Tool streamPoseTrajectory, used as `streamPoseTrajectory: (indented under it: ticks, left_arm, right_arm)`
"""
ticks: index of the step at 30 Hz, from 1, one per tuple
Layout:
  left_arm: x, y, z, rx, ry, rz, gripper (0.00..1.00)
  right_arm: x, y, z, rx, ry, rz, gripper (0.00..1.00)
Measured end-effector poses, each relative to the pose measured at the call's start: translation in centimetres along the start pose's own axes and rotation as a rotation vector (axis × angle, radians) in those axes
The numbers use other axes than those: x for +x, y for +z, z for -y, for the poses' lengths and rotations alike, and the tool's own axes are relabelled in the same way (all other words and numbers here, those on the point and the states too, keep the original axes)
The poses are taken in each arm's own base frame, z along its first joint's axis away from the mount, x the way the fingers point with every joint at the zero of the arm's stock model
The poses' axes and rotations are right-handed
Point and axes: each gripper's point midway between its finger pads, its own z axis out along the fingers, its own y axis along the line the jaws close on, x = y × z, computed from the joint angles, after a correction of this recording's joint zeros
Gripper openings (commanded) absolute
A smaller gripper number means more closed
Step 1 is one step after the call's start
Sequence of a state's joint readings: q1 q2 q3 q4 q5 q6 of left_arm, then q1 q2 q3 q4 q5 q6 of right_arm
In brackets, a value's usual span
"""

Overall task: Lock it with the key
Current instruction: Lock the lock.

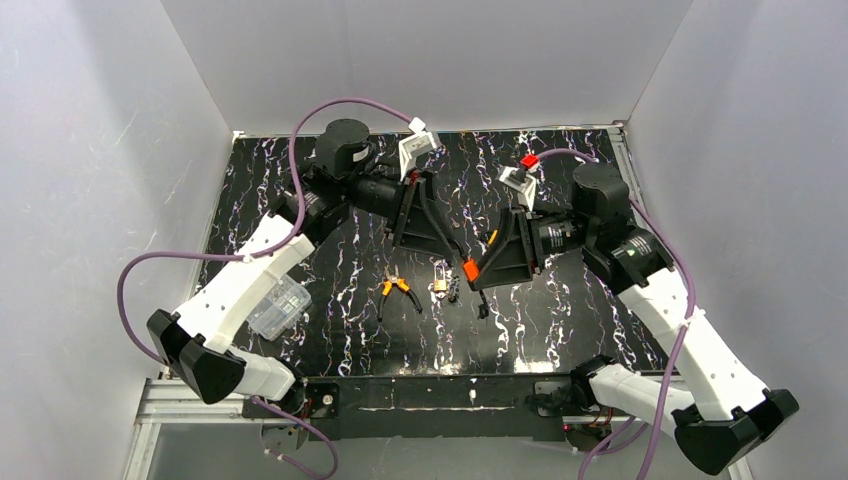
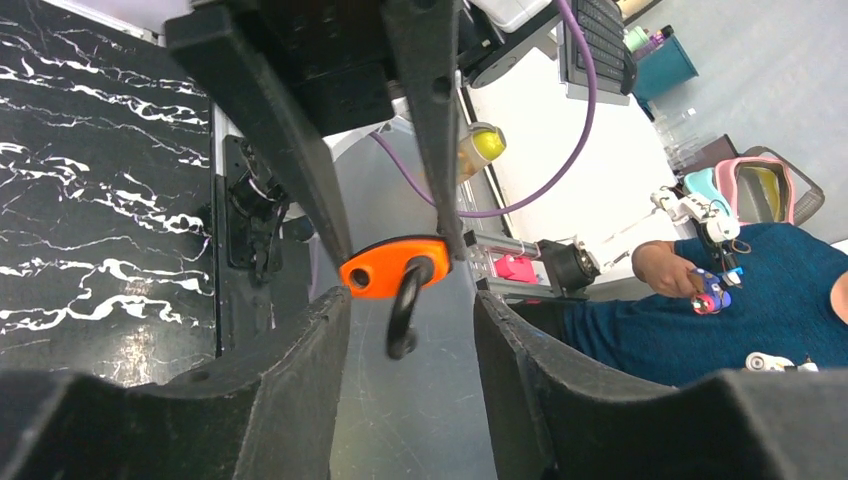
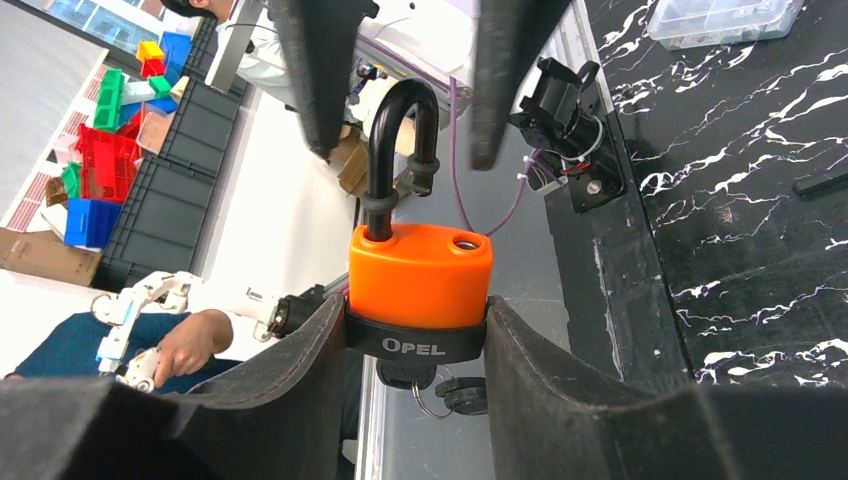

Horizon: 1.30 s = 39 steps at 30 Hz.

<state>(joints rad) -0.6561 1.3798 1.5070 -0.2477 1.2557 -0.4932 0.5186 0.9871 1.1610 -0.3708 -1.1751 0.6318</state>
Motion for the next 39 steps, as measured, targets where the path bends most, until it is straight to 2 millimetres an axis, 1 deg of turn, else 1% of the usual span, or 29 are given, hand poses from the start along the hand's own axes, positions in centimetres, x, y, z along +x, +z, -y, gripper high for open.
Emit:
streamPoseTrajectory:
  ticks: [3, 6, 11, 14, 15, 16, 17, 19, 20, 22, 23, 25, 26, 29, 33, 37, 39]
  left_arm:
    - [-0.5, 0.0, 0.5, 0.012, 0.012, -0.004, 0.36]
    - [-1.0, -0.1, 1.1, 0.017, 0.039, -0.002, 0.32]
    - [-0.7, -0.2, 1.2, 0.013, 0.044, -0.013, 0.27]
    - [-0.6, -0.3, 1.2, 0.007, 0.048, -0.019, 0.17]
    - [-0.6, -0.3, 1.2, 0.005, 0.051, -0.020, 0.11]
    - [-0.5, -0.3, 1.2, 0.003, 0.053, -0.020, 0.03]
    - [-0.5, -0.3, 1.1, 0.000, 0.053, -0.020, 0.00]
    - [-0.6, -0.4, 1.1, -0.006, 0.055, -0.020, 0.00]
    - [-0.6, -0.4, 1.1, -0.011, 0.055, -0.018, 0.00]
    - [-0.8, -0.4, 0.9, -0.030, 0.050, -0.012, 0.00]
    - [-0.9, -0.4, 0.8, -0.042, 0.047, -0.008, 0.00]
    - [-1.3, -0.4, 0.3, -0.081, 0.034, 0.011, 0.00]
    - [-1.5, -0.4, 0.0, -0.105, 0.025, 0.026, 0.00]
    - [-2.5, -0.4, -1.3, -0.189, 0.005, 0.089, 0.00]
    - [-3.6, -0.8, -2.5, -0.301, -0.045, 0.196, 0.00]
    - [-5.5, -1.3, -2.3, -0.364, -0.047, 0.311, 0.00]
    - [-6.3, -1.3, -1.9, -0.373, -0.037, 0.353, 0.00]
  right_arm:
    - [-0.4, 0.2, 0.6, 0.006, 0.017, -0.009, 0.01]
    - [-0.6, 0.3, 0.9, 0.007, 0.015, -0.015, 0.01]
    - [-0.8, 0.3, 0.5, 0.003, -0.006, -0.019, 0.01]
    - [-0.8, 0.3, 0.5, 0.000, -0.009, -0.022, 0.01]
    - [-0.8, 0.3, 0.4, -0.004, -0.011, -0.024, 0.01]
    - [-0.8, 0.4, 0.3, -0.007, -0.014, -0.025, 0.01]
    - [-0.8, 0.3, 0.2, -0.010, -0.016, -0.027, 0.01]
    - [-0.9, 0.3, 0.0, -0.013, -0.019, -0.028, 0.03]
    - [-0.9, 0.3, 0.0, -0.012, -0.019, -0.028, 0.14]
    - [-1.0, 0.3, 0.1, -0.006, -0.020, -0.024, 0.48]
    - [-1.1, 0.3, 0.2, 0.008, -0.022, -0.018, 0.60]
    - [-1.6, 0.3, 0.7, 0.058, -0.033, 0.011, 0.73]
    - [-2.1, 0.2, 1.1, 0.100, -0.052, 0.041, 0.77]
    - [-3.7, -0.5, 1.8, 0.221, -0.137, 0.157, 0.83]
    - [-5.7, -2.3, 0.6, 0.315, -0.293, 0.339, 0.84]
    - [-7.2, -3.5, -0.6, 0.354, -0.384, 0.456, 0.83]
    - [-8.1, -3.7, -0.7, 0.364, -0.408, 0.492, 0.81]
